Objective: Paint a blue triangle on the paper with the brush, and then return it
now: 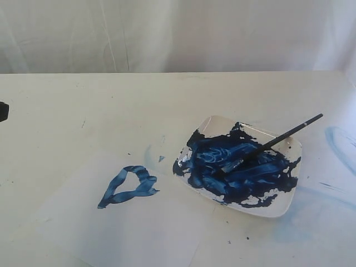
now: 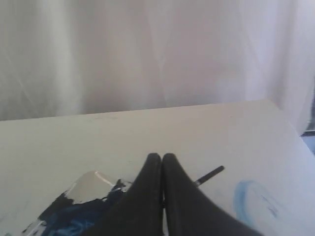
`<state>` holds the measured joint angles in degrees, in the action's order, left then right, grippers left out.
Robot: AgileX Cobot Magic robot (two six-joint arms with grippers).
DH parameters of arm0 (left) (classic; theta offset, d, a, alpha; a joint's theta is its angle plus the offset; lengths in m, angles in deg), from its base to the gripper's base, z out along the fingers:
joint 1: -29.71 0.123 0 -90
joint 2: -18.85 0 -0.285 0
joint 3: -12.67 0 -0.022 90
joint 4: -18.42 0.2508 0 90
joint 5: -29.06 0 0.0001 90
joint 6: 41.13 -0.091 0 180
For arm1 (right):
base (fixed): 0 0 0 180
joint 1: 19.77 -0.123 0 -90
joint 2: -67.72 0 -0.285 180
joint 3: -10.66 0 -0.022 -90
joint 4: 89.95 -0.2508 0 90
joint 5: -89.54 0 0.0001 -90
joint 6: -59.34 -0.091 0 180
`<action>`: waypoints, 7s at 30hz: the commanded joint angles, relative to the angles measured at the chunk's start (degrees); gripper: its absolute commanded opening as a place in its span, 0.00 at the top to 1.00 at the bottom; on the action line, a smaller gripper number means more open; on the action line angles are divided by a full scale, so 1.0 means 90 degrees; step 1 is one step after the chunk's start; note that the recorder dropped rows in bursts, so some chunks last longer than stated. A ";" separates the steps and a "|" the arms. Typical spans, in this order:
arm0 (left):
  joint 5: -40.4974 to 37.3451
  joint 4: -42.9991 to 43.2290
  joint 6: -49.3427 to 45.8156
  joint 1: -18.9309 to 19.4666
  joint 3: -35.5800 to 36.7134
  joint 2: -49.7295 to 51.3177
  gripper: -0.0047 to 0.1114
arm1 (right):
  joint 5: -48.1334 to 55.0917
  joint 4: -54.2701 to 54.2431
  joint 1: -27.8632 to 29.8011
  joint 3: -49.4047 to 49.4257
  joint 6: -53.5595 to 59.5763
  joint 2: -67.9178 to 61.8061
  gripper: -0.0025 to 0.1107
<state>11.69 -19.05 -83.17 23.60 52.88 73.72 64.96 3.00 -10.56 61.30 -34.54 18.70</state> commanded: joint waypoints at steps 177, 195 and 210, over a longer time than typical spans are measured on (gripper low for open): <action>0.0009 -0.0112 -0.0017 -0.0102 0.0033 -0.0121 0.96 | 0.4958 -1.0655 -0.2496 0.2953 1.0689 0.4582 0.98; -0.0022 -0.0112 -0.0017 0.0508 0.0033 -0.2424 0.96 | 0.4969 -1.0655 -0.2495 0.2953 1.0689 0.4582 0.98; -0.0022 -0.0112 -0.0017 0.0535 0.0033 -0.4811 0.96 | 0.4969 -1.0655 -0.2495 0.2953 1.0689 0.4582 0.98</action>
<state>11.51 -19.17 -83.39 28.26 52.88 33.12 110.40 -92.75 -32.96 87.75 61.36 59.62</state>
